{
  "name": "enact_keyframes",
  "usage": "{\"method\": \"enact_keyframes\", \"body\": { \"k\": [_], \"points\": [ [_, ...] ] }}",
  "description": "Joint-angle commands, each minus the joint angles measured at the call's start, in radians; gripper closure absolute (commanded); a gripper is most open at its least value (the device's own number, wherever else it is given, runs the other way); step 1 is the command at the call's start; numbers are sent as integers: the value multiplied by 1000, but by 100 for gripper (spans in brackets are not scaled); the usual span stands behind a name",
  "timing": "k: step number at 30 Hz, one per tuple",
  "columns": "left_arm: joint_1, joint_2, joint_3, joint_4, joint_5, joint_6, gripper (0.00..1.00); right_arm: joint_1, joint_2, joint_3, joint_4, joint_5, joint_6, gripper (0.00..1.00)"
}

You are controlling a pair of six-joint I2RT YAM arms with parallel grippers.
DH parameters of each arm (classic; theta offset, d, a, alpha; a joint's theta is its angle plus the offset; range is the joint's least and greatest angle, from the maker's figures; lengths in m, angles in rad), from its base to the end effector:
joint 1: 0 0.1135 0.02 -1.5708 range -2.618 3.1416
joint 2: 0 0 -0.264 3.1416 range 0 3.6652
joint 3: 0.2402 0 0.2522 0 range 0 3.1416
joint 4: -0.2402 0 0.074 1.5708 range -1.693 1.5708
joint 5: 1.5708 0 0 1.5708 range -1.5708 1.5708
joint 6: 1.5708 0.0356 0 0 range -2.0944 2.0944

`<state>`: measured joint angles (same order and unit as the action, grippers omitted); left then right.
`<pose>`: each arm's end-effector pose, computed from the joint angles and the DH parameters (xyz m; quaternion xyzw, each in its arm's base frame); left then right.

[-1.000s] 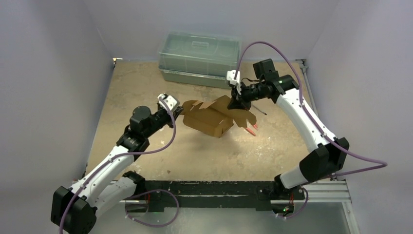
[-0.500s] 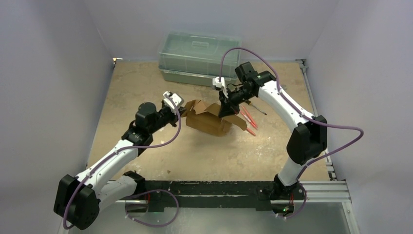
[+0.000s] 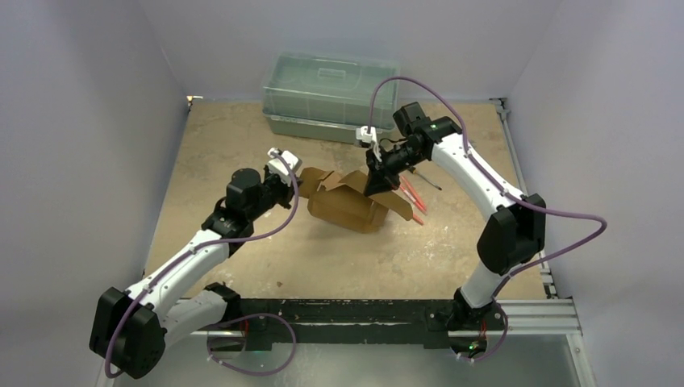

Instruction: Fold the paper box

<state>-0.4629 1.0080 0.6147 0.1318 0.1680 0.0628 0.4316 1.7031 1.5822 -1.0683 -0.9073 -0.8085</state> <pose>0.2065 -0.1097 0.2701 0.2547 0.7500 -0.1858 0.5814 0.2980 0.1681 0.3162 -0.5805 0.6700 0.3907 0.2481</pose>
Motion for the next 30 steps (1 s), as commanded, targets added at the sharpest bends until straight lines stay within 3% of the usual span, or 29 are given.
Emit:
{"method": "enact_keyframes", "body": {
  "k": [1,4,5,6,11,21,23,24,26,27,30],
  "points": [
    [3,6,37,-4,8,19,100,-10,-57,27,-23,37,27,100],
    [3,14,46,-10,32,49,100,-20,-76,34,20,127,65,100],
    [3,17,50,-16,39,56,100,-20,-86,30,45,159,83,96],
    [3,20,54,-26,54,65,100,-21,-118,10,123,228,119,85],
    [3,11,45,-26,59,65,100,-26,-131,-14,161,248,128,69],
    [3,0,35,-14,84,60,100,-27,-85,-49,200,189,154,64],
    [3,-7,30,-8,84,58,100,-27,-76,-59,210,186,166,65],
    [3,-11,27,-7,84,58,100,-27,-76,-66,222,171,182,71],
    [3,-16,24,-5,82,58,100,-28,-74,-70,227,155,201,95],
    [3,-19,23,-4,81,59,100,-27,-74,-66,223,139,206,100],
    [3,-22,20,6,79,52,100,-27,-79,-43,191,68,207,100]
  ]
}}
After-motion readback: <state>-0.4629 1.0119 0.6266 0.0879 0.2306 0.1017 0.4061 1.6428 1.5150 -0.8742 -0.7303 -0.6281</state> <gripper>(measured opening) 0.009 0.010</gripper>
